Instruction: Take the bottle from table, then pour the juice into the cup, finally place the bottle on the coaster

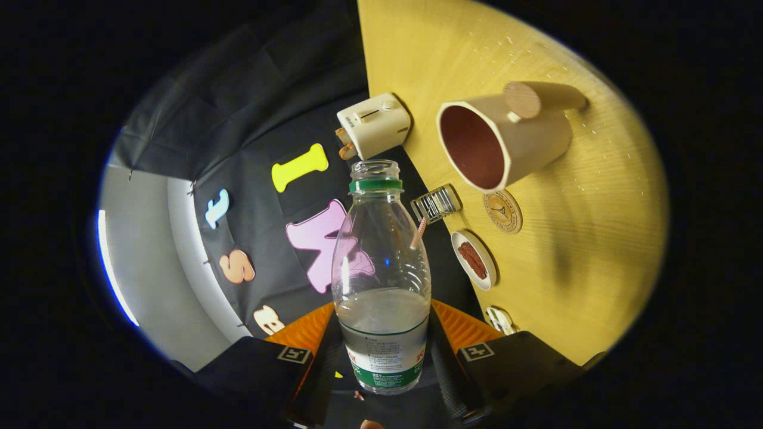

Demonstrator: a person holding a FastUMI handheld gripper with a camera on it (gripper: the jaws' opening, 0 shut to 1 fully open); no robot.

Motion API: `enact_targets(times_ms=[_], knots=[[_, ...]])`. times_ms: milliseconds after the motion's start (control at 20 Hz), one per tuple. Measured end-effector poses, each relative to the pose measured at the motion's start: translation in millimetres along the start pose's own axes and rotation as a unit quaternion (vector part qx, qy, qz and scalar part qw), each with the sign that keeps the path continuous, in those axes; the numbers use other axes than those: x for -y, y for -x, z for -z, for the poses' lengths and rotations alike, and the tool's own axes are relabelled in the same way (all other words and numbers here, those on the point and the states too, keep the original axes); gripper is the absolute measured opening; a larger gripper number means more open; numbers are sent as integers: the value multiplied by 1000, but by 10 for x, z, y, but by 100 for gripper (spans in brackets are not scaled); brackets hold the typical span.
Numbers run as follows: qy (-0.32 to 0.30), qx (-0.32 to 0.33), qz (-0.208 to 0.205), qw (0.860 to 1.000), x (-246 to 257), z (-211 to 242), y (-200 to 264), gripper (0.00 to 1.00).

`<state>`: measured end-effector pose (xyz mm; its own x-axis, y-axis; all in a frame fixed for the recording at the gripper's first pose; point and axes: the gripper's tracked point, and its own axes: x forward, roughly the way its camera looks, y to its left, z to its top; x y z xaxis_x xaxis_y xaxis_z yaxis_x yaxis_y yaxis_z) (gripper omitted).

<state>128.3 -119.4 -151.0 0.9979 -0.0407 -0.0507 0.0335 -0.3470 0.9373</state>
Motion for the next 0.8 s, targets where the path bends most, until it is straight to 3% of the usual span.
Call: enact_targets(times_ms=[200,400,600,800], knots=[[107,-5,11,994,9,-18,-3,75],[201,-4,16,979,-50,-31,44,75],[326,-1,35,945,-25,-11,131,75],[439,-8,39,897,-60,129,172,75]])
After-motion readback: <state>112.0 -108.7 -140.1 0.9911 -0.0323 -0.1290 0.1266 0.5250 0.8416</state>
